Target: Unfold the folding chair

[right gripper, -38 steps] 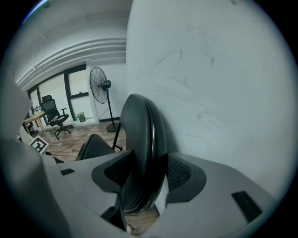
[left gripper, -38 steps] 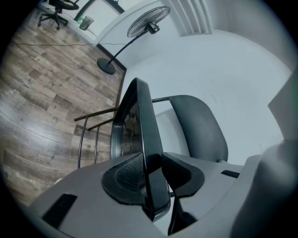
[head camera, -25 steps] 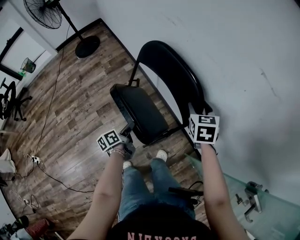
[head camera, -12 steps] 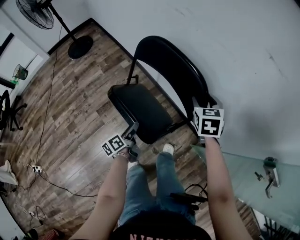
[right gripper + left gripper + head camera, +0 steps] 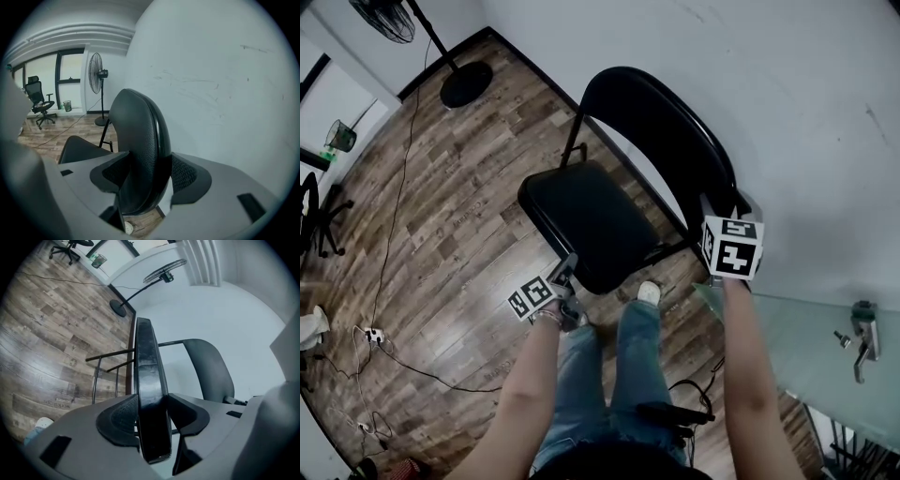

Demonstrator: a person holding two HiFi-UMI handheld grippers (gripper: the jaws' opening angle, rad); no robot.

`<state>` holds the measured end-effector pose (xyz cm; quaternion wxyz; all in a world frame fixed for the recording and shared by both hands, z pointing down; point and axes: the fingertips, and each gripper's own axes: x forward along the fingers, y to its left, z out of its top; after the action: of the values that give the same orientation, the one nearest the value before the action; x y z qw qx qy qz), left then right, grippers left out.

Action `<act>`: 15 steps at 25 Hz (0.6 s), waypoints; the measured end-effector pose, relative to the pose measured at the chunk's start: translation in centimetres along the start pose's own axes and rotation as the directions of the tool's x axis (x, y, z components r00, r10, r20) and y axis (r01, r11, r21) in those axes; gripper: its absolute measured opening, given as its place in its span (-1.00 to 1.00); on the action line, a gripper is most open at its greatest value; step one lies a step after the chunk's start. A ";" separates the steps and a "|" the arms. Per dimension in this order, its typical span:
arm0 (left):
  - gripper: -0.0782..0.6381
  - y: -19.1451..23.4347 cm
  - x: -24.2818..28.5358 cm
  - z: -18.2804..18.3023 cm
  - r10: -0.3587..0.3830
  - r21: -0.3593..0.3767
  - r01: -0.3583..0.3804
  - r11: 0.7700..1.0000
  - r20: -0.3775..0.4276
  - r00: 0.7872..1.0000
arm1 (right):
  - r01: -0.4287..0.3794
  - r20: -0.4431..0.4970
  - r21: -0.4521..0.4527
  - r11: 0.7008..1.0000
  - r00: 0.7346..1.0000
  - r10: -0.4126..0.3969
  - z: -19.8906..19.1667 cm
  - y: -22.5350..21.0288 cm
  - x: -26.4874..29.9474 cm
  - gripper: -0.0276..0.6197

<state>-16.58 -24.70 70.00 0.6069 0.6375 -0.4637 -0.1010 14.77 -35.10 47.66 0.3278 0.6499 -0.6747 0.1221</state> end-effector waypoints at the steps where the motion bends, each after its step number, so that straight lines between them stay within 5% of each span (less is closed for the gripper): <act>1: -0.25 0.7 -0.3 0.1 0.003 -0.001 -0.003 1.000 -0.003 1.000 | 0.004 0.000 0.001 1.000 1.000 -0.004 -0.1 0.4 0.0 -0.11; 15: -0.27 8.3 -2.8 -0.5 -0.018 -0.054 0.017 0.998 -0.026 0.999 | 0.076 -0.005 0.006 0.997 0.997 -0.076 -2.3 2.4 1.4 0.00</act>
<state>-21.65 -20.97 76.06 0.6291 0.6263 -0.4470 -0.1103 13.24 -34.53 50.82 0.3320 0.6756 -0.6485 0.1131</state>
